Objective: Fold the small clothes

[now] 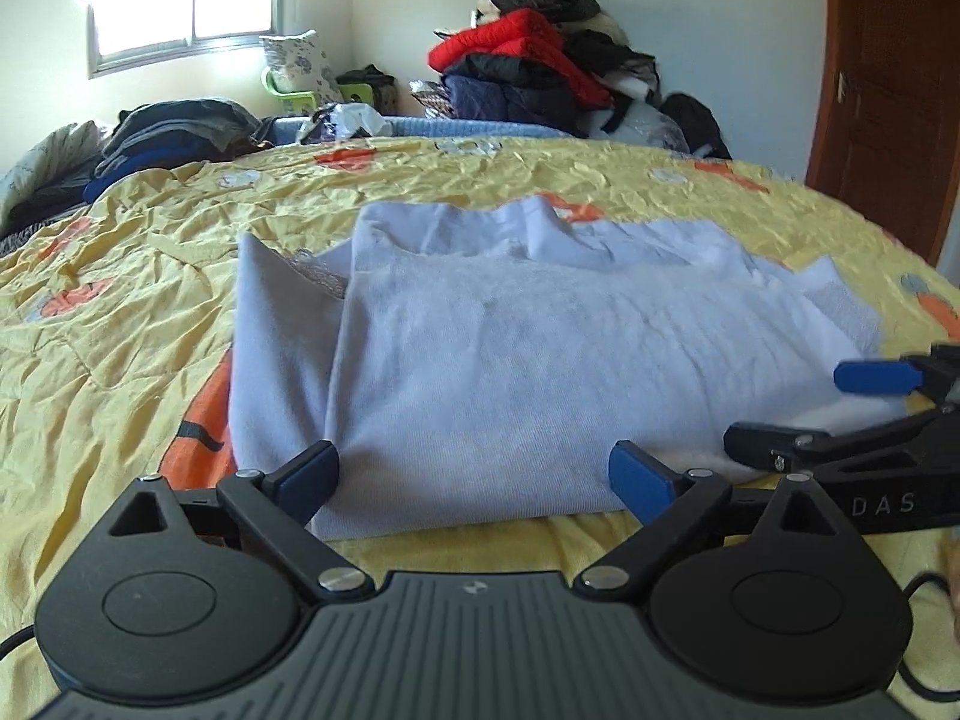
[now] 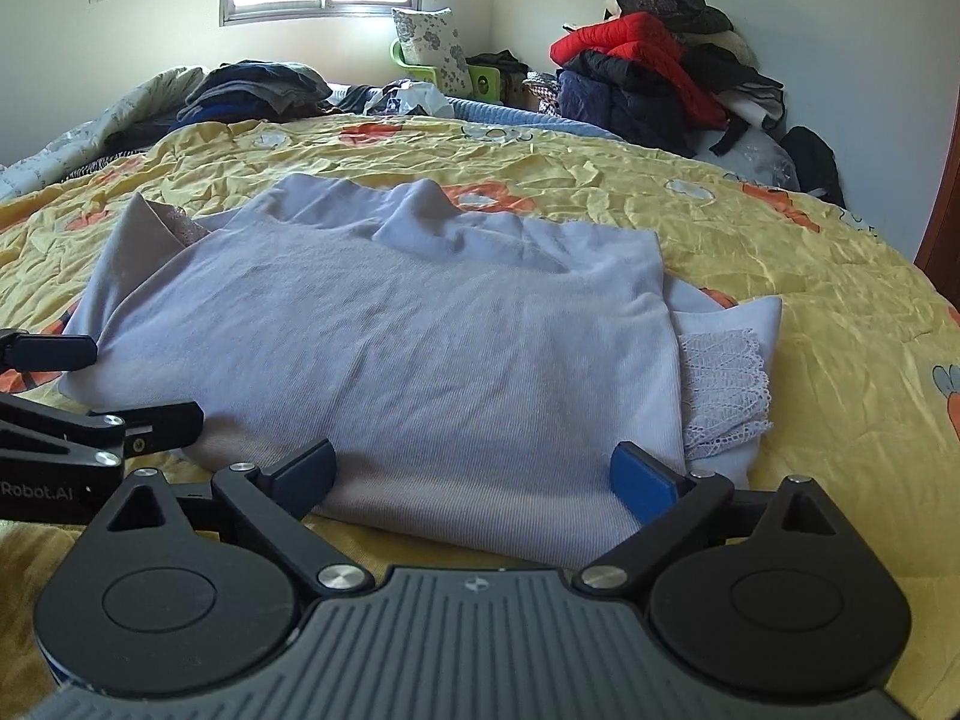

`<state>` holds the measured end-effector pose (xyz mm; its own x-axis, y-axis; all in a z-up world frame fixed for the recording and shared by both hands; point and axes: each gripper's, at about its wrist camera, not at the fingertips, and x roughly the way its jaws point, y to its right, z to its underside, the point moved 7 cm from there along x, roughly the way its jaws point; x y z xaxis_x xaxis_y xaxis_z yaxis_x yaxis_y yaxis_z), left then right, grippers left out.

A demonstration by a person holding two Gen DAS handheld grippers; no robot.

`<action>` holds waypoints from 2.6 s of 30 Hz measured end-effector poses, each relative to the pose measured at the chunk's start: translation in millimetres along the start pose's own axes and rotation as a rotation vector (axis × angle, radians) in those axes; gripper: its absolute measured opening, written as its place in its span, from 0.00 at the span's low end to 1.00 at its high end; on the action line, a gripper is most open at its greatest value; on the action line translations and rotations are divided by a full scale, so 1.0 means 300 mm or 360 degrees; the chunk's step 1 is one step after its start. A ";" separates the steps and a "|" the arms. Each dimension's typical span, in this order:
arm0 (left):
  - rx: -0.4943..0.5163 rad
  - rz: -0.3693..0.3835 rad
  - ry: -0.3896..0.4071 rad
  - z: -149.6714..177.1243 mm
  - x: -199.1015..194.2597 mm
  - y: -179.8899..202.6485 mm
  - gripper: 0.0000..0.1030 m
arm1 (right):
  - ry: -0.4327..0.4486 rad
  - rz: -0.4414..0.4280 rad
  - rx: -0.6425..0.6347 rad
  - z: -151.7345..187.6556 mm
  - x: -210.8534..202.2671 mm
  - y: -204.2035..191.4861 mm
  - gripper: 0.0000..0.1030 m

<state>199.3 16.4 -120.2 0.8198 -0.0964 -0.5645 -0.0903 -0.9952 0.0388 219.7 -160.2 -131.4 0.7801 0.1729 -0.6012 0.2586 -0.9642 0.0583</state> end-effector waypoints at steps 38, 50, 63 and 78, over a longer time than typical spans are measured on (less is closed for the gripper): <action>-0.0047 -0.0042 -0.0047 0.016 0.020 -0.036 1.00 | 0.0017 -0.0009 0.0044 0.003 0.006 -0.010 1.00; -0.0049 -0.0039 -0.0047 0.015 0.019 -0.036 1.00 | 0.0017 -0.0019 0.0059 0.000 0.005 -0.006 1.00; -0.0045 -0.0043 -0.0046 0.015 0.015 -0.037 1.00 | 0.0019 -0.0022 0.0064 0.000 0.005 -0.007 1.00; -0.0195 0.0023 0.0127 -0.046 -0.125 -0.157 1.00 | 0.0123 -0.0071 0.0169 -0.003 -0.045 0.004 1.00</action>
<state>180.4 66.6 -89.5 0.8617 -0.1072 -0.4959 -0.0369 -0.9881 0.1494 209.8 -163.7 -122.5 0.8119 0.2269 -0.5379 0.2353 -0.9704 -0.0542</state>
